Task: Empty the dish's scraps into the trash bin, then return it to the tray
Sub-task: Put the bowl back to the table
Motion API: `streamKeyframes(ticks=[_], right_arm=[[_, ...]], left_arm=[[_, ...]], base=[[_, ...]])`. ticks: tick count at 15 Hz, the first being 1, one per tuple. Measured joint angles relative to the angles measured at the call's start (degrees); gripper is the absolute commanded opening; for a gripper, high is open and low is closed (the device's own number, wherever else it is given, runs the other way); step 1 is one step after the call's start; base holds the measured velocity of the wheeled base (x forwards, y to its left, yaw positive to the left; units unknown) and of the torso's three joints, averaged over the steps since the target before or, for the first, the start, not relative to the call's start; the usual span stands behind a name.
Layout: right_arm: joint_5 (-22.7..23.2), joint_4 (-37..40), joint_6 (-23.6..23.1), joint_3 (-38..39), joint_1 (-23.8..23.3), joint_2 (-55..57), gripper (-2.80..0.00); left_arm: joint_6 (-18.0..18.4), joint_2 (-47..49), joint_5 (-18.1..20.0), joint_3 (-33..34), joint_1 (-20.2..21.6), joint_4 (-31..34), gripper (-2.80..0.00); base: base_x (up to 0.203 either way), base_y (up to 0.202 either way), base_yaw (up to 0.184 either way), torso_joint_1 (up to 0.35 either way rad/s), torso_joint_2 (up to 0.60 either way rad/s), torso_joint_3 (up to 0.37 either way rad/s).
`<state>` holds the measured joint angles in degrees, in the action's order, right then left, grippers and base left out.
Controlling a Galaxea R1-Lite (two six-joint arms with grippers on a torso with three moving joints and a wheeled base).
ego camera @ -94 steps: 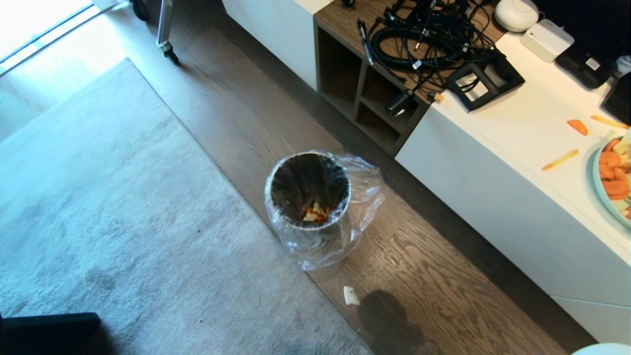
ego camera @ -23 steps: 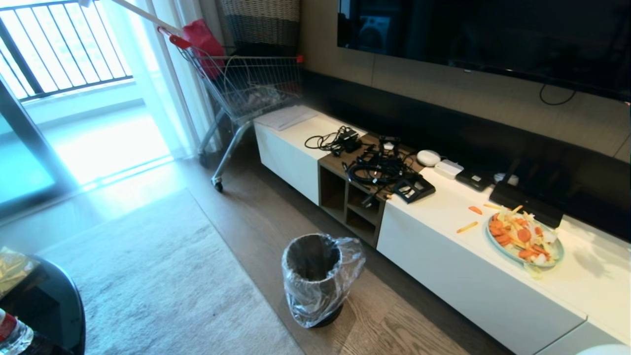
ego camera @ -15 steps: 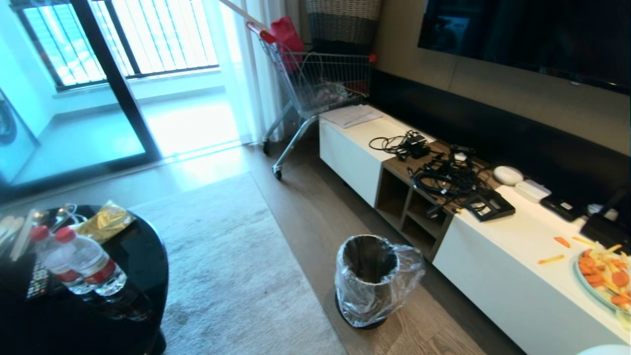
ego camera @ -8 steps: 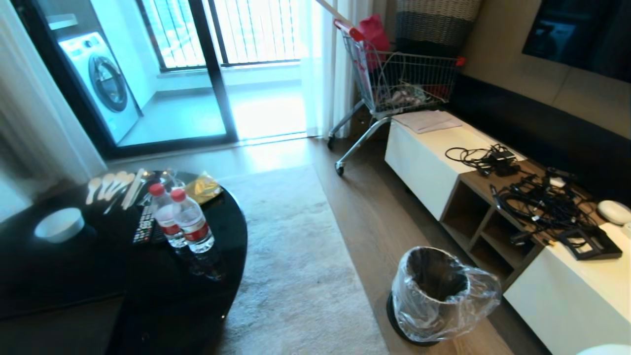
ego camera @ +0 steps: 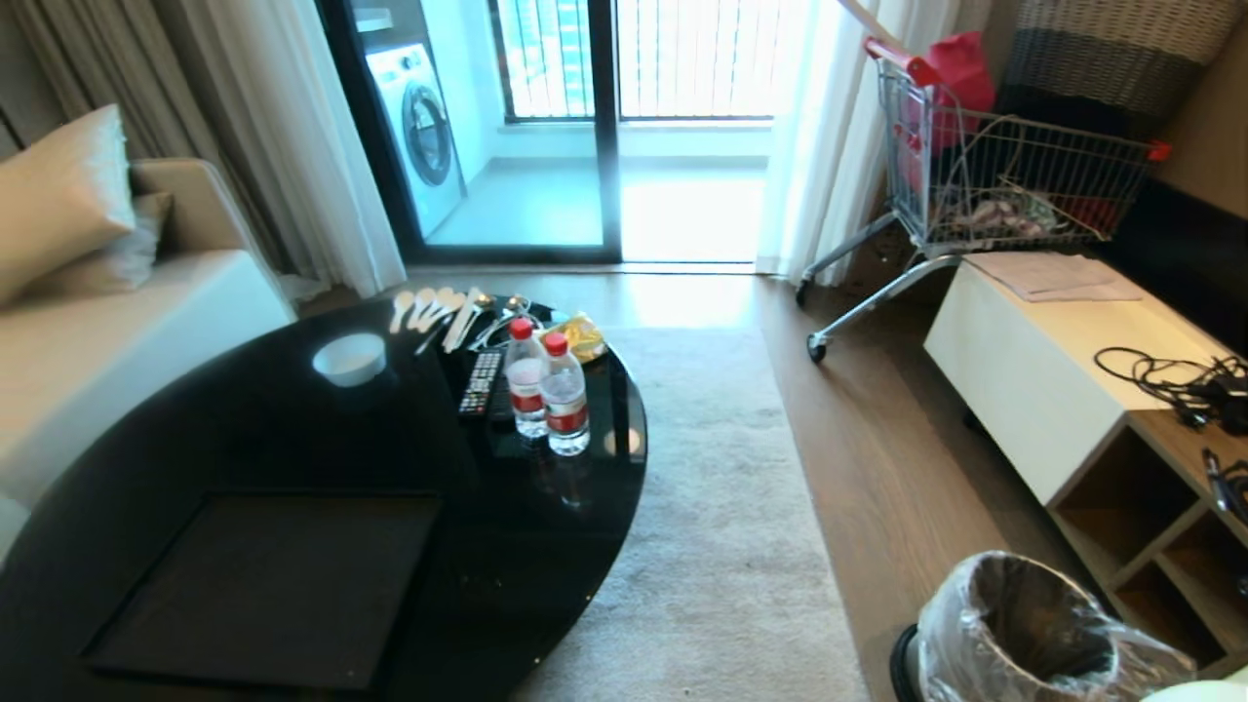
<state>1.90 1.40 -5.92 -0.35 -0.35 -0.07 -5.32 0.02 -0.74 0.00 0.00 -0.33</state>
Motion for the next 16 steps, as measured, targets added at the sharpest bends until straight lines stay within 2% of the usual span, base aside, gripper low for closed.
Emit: streamKeyframes(ticks=[9, 16], right_arm=[[0.07, 0.0, -0.09, 0.0, 0.02, 0.0, -2.8], [0.08, 0.0, -0.09, 0.02, 0.0, 0.0, -2.8]], left_arm=[[0.02, 0.0, -0.02, 0.0, 0.0, 0.0, -2.8], [0.04, 0.0, 0.0, -0.02, 0.0, 0.0, -2.8]], base=[[-0.001, -0.009, 0.155, 0.004, 0.0, 0.002], [0.0, 0.0, 0.0, 0.0, 0.0, 0.0]])
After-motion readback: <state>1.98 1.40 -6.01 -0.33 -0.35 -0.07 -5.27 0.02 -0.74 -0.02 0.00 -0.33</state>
